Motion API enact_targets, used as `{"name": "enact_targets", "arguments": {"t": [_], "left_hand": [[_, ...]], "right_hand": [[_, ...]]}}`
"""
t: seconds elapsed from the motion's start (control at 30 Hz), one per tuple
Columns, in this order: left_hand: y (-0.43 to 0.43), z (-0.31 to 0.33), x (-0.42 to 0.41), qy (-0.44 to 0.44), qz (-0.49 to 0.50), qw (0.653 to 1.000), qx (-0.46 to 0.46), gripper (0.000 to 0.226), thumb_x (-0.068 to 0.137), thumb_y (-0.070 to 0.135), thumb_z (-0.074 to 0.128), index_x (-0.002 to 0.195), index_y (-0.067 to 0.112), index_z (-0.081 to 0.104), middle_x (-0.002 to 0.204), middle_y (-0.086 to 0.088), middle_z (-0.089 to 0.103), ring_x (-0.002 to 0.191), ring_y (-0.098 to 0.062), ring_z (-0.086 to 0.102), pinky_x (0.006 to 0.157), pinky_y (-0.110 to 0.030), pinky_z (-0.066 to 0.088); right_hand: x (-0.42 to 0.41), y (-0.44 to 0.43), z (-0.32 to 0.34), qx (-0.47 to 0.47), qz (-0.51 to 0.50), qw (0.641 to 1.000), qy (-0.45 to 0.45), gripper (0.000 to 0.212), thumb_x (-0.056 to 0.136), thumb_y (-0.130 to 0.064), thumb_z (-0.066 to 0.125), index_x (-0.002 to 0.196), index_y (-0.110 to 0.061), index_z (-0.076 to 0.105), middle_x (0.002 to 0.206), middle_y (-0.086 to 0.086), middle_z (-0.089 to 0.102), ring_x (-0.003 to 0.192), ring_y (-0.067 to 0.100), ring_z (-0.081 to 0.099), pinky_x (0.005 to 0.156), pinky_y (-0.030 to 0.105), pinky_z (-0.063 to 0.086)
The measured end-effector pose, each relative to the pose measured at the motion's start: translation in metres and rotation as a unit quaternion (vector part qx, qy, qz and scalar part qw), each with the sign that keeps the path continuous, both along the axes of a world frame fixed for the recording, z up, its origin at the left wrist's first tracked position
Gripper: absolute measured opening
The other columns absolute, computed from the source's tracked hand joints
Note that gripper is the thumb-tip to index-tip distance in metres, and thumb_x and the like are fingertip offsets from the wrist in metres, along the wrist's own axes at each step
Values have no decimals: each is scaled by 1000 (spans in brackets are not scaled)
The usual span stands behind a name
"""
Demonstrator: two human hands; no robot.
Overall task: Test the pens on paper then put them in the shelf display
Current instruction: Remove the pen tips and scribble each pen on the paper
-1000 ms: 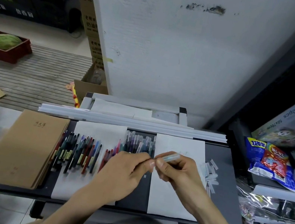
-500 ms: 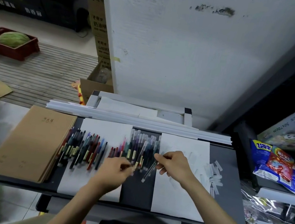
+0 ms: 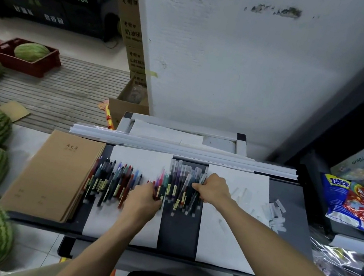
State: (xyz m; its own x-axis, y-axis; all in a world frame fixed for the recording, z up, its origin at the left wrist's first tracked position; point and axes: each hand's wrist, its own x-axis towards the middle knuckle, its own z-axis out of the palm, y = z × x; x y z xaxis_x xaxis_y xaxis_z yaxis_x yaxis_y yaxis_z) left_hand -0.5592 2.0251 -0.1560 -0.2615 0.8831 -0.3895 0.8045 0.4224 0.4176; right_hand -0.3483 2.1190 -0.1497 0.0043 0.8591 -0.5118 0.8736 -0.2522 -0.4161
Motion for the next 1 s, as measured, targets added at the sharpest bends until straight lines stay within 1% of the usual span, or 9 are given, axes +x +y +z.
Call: {"name": "enact_targets", "arguments": {"t": [0.13, 0.33, 0.43, 0.57, 0.63, 0.7, 0.8, 0.9, 1.0], "left_hand": [[5, -2, 1, 17, -2, 1000, 6, 10, 90, 25, 66, 90, 17, 59, 84, -1, 64, 78, -24, 63, 68, -38, 55], [8, -4, -6, 44, 11, 999, -4, 17, 90, 31, 67, 85, 20, 55, 79, 0, 61, 73, -22, 61, 61, -34, 49], [12, -2, -5, 64, 3, 998, -24, 19, 87, 33, 67, 87, 18, 54, 80, 0, 60, 75, -24, 61, 59, -32, 45], [17, -1, 0, 92, 3, 995, -29, 25, 88, 39, 65, 95, 17, 54, 82, 2, 56, 75, -23, 58, 53, -30, 35], [19, -1, 1, 110, 0, 994, -20, 23, 91, 37, 62, 94, 16, 55, 79, 2, 53, 73, -24, 57, 57, -31, 39], [20, -1, 1, 125, -9, 992, -11, 21, 93, 35, 61, 91, 15, 55, 76, 2, 52, 71, -25, 56, 60, -32, 42], [21, 0, -1, 123, -14, 992, -11, 24, 95, 36, 61, 88, 14, 57, 77, -1, 57, 71, -26, 60, 62, -34, 50], [20, 4, -6, 98, -4, 995, -16, 27, 96, 35, 64, 86, 11, 60, 82, -6, 65, 76, -31, 66, 72, -41, 60], [13, 9, -13, 81, 18, 997, -4, 24, 97, 36, 63, 84, 15, 65, 75, -3, 70, 70, -27, 68, 72, -39, 60]], "right_hand": [[-1, -2, -1, 7, -3, 1000, 1, 48, 92, -55, 71, 82, -9, 59, 86, 12, 72, 81, 30, 72, 78, 38, 61], [11, -13, 1, 17, -13, 999, 25, 53, 95, -55, 65, 69, -9, 62, 69, 6, 69, 68, 24, 69, 71, 37, 61], [26, -22, 5, 37, -16, 999, 21, 58, 97, -58, 60, 73, -6, 67, 68, 3, 69, 64, 21, 66, 62, 32, 54], [62, -37, 12, 85, -16, 995, -54, 45, 98, -62, 52, 88, -22, 71, 83, -3, 71, 78, 23, 66, 71, 35, 55], [86, -45, 12, 114, -21, 988, -106, 37, 99, -58, 50, 96, -26, 70, 87, -4, 71, 80, 24, 65, 72, 35, 54], [110, -52, 12, 134, -28, 980, -142, 31, 100, -51, 51, 107, -25, 68, 94, -4, 73, 84, 23, 67, 70, 34, 53], [135, -59, 11, 154, -44, 975, -156, 29, 100, -41, 55, 120, -22, 63, 110, -1, 69, 93, 25, 67, 72, 38, 56], [153, -64, 8, 152, -68, 974, -154, 29, 99, -38, 59, 122, -20, 62, 120, 2, 64, 98, 30, 68, 77, 41, 56], [163, -65, 6, 145, -72, 975, -152, 31, 99, -37, 60, 124, -19, 61, 126, 3, 64, 104, 32, 67, 78, 41, 56]]}}
